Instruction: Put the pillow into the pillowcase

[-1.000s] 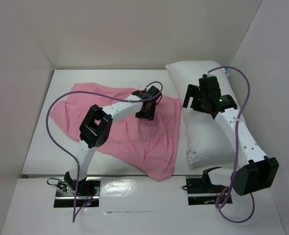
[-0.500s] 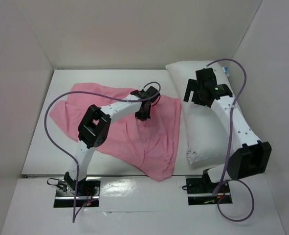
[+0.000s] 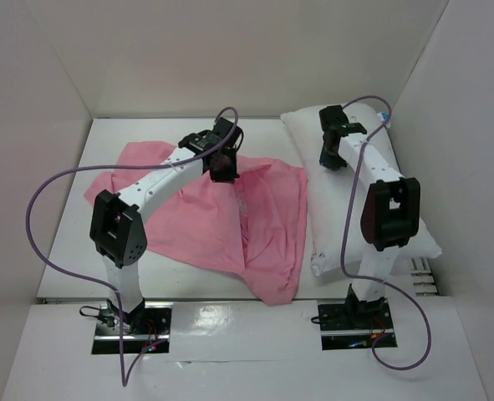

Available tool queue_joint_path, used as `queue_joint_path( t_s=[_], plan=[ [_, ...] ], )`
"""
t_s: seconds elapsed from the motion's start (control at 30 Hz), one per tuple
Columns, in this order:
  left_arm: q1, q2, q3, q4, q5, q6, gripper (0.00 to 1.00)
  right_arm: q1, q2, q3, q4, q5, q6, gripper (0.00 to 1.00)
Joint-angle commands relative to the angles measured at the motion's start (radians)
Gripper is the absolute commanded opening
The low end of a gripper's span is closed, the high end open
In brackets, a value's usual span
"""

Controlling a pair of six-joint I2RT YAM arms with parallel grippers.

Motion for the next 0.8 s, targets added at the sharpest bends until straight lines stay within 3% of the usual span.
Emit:
queue_joint_path(
  t_s=[0.0,0.1,0.3,0.53,0.57,0.6,0.63,0.77],
  plan=[
    [0.015,-0.024,0.023,-0.05,0.058,0.019,0.0,0.012,-0.07,0.039,0.054,-0.069,0.01,0.0],
    [0.046,-0.024,0.05,-0.069,0.077,0.037,0.0,0.035,-0.214,-0.002,0.122,-0.127,-0.028,0.0],
    [0.149,-0.024,0.002,-0.083,0.112,0.046,0.0,0.1,-0.494,-0.174,0.254,-0.408,-0.119,0.0],
    [0.298,-0.015,-0.035,-0.054,0.19,0.066,0.0,0.296,-0.709,-0.387,0.182,-0.448,-0.14,0.03],
    [0.308,-0.015,-0.044,-0.053,0.201,0.066,0.0,0.313,-0.709,-0.387,0.145,-0.421,-0.14,0.27],
    [0.318,-0.015,-0.055,-0.043,0.224,0.066,0.0,0.331,-0.695,-0.387,0.06,-0.401,-0.13,0.87],
    [0.337,-0.015,-0.055,-0.032,0.235,0.055,0.0,0.368,-0.684,-0.375,0.015,-0.372,-0.101,0.99],
    [0.359,-0.015,-0.078,-0.014,0.247,0.045,0.0,0.445,-0.719,-0.32,-0.183,-0.263,-0.037,1.0]
  ],
)
